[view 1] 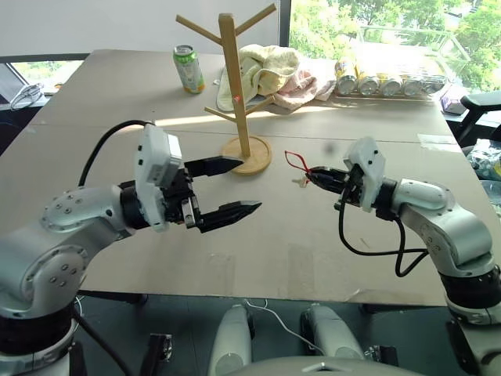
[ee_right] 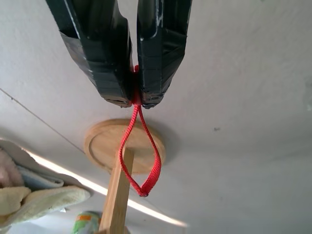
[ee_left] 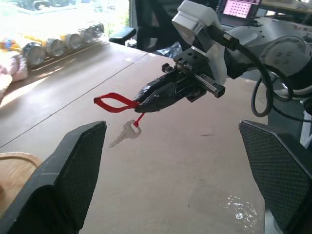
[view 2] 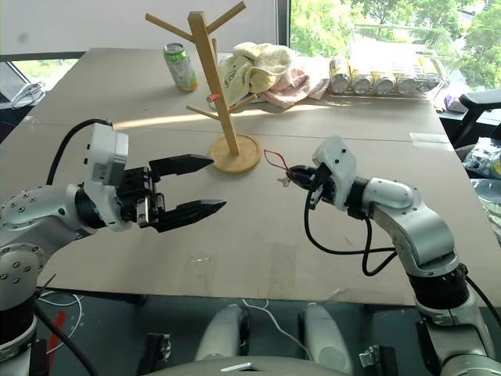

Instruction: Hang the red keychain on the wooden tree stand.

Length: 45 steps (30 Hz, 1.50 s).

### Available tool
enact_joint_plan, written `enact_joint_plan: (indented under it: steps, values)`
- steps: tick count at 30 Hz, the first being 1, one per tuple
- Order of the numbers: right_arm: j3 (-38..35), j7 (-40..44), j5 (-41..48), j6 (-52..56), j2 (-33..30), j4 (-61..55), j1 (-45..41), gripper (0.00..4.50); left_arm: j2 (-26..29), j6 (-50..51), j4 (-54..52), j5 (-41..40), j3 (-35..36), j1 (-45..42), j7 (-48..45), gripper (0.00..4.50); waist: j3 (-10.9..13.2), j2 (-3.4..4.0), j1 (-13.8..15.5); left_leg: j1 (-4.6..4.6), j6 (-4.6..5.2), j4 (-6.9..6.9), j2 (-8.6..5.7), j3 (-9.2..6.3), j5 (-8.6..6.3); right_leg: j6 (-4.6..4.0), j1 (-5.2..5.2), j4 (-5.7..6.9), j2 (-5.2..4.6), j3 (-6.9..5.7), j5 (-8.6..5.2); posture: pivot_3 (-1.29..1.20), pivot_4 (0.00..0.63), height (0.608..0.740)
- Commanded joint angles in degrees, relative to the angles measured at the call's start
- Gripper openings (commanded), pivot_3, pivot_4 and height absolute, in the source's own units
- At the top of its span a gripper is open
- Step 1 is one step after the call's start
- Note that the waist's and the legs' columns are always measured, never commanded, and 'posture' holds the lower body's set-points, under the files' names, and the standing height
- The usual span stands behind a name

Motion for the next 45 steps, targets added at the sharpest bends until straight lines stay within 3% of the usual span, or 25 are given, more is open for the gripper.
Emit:
enact_joint_plan:
  steps: [1, 6, 12, 30, 45]
  values:
    - [-1.6, -3.5, -0.4, -3.7, 4.3, 1.8, -4.6, 0.06, 1.3, 1.4, -1.4, -5.2, 9.6, 2.3, 6.4, 4.5, 0.0, 0.0, -0.2, 0.0, -0.01, 0.01, 0.0, -0.01, 0.0, -0.01, -0.01, 0.03, 0.0, 0.0, 0.01, 0.0, 0.15, 0.733]
    - [0.2, -4.1, -2.6, -7.9, 7.7, 7.2, -9.1, 0.06, 3.2, 1.6, -1.6, -7.4, 15.6, 5.8, 9.7, 4.5, 0.0, 0.01, 0.0, 0.04, -0.02, 0.03, -0.01, -0.01, 0.01, -0.04, -0.03, 0.13, 0.0, -0.02, 0.01, 0.0, 0.15, 0.733]
    - [3.0, -2.4, -6.1, -20.5, 13.4, 12.2, -13.3, 0.06, 4.1, -0.2, -0.9, -6.3, 20.6, 9.3, 10.3, 4.5, 0.0, 0.03, -0.1, 0.02, -0.02, 0.01, -0.02, -0.02, 0.01, -0.06, -0.05, 0.15, -0.02, -0.07, 0.01, 0.0, 0.15, 0.733]
    - [5.8, -4.6, -15.3, -31.8, 19.2, 26.8, -18.5, 0.06, 3.8, -4.2, -0.3, -4.7, 19.6, 9.8, 10.0, 4.5, 0.0, 0.04, -0.2, 0.03, -0.05, 0.01, -0.03, -0.01, 0.03, -0.08, -0.09, 0.29, -0.05, -0.08, 0.01, 0.0, 0.15, 0.733]
    - [5.2, -4.5, -15.8, -34.0, 22.4, 30.0, -19.6, 0.06, 4.5, -5.0, 0.0, -3.4, 19.5, 10.3, 9.3, 4.5, 0.0, 0.05, -0.2, 0.03, -0.06, 0.01, -0.03, -0.02, 0.03, -0.08, -0.1, 0.3, -0.05, -0.09, 0.01, 0.0, 0.15, 0.733]
